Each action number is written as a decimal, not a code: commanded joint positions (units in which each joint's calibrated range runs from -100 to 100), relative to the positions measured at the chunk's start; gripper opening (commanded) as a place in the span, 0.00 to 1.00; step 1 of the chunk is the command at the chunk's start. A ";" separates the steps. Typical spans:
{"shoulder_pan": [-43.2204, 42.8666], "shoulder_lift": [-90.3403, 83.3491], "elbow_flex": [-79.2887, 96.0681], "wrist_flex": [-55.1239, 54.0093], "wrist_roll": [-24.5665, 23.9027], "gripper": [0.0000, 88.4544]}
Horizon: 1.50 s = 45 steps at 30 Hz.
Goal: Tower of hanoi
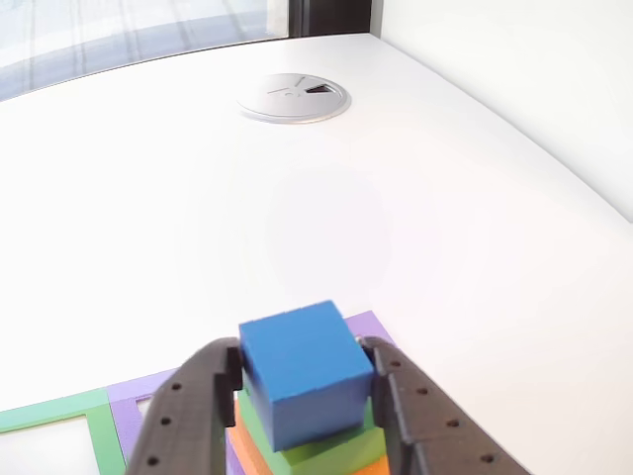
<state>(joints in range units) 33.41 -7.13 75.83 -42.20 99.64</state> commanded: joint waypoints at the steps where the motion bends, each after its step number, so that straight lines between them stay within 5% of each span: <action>1: -1.00 -0.33 -1.28 -1.85 0.36 0.09; 18: -3.11 -7.60 -2.28 3.58 0.36 0.06; 24: -5.22 -25.20 -3.83 25.36 0.36 0.05; 36: -8.20 -41.68 -49.01 99.69 0.36 0.04; 45: -13.18 -42.08 -68.74 119.04 0.36 0.04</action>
<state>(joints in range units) 21.71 -47.66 14.92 71.70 100.00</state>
